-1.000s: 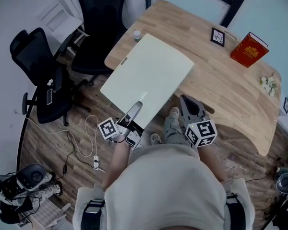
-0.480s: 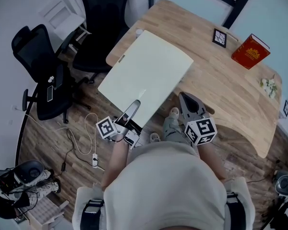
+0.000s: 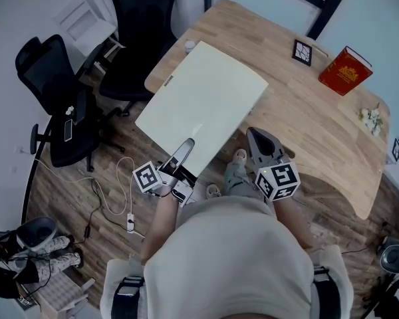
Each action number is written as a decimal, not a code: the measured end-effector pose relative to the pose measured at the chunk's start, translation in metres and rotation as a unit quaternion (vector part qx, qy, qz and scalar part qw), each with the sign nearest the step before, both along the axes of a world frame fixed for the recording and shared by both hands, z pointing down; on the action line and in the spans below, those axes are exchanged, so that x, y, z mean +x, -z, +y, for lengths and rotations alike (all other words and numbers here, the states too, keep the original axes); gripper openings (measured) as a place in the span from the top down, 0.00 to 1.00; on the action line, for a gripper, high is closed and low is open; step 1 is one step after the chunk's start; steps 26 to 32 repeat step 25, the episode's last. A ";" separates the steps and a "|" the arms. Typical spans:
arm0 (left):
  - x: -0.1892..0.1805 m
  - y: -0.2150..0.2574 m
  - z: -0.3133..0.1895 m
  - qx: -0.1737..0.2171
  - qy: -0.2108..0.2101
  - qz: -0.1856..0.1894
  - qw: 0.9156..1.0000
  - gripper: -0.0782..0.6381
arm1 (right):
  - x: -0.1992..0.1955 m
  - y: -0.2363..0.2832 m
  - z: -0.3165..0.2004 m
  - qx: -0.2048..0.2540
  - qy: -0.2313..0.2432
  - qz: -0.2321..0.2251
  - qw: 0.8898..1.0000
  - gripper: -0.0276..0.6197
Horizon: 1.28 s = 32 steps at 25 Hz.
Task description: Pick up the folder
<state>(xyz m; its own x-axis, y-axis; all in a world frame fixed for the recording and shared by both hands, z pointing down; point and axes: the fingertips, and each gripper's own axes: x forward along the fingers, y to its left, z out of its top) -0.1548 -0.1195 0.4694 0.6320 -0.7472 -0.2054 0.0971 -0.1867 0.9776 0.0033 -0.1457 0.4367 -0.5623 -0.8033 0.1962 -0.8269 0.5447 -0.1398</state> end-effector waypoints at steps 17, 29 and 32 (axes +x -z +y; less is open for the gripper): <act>0.008 0.001 0.001 -0.002 0.003 0.002 1.000 0.50 | 0.012 -0.001 0.001 0.006 -0.016 -0.008 1.000 0.93; 0.012 0.004 0.000 -0.001 0.007 0.011 1.000 0.50 | 0.018 0.002 0.001 0.009 -0.017 -0.008 1.000 0.93; 0.012 0.004 0.000 -0.001 0.007 0.011 1.000 0.50 | 0.018 0.002 0.001 0.009 -0.017 -0.008 1.000 0.93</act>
